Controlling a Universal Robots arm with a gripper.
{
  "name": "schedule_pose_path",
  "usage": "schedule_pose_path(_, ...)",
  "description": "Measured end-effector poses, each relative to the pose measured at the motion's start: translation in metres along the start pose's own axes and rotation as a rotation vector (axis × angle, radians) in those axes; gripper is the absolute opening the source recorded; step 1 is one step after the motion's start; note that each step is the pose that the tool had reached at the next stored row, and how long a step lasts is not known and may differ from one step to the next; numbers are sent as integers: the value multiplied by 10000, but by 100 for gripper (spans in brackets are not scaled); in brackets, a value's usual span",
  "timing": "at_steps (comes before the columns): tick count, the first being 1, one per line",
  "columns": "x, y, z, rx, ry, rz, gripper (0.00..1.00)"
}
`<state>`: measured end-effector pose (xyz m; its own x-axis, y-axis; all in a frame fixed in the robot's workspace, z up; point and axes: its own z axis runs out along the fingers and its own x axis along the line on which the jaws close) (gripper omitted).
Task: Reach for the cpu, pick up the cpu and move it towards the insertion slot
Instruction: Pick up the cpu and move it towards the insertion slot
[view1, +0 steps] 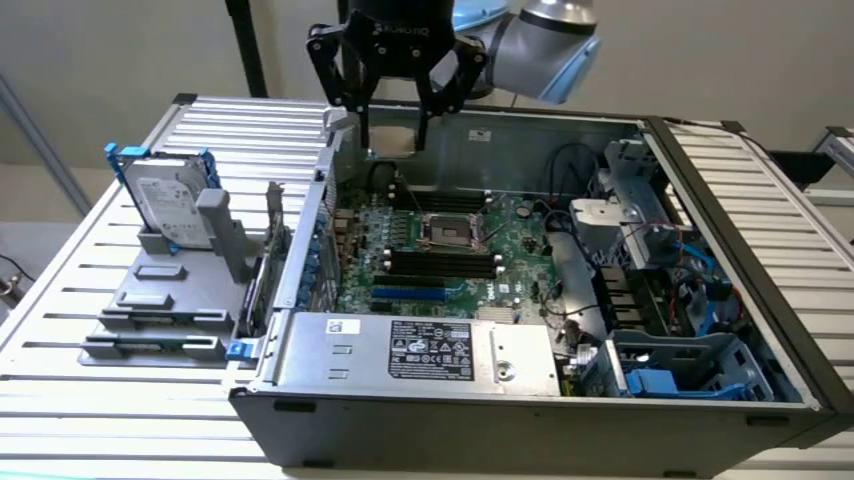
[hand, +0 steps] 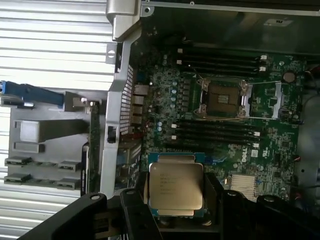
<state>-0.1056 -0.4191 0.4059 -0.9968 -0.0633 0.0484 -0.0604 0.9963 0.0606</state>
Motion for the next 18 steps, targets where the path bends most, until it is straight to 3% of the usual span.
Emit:
schedule_pose_path(7,-283,163,91,0,0,0,54)
schedule_pose_path(18,-550,503,299,-1,-1,0,54)
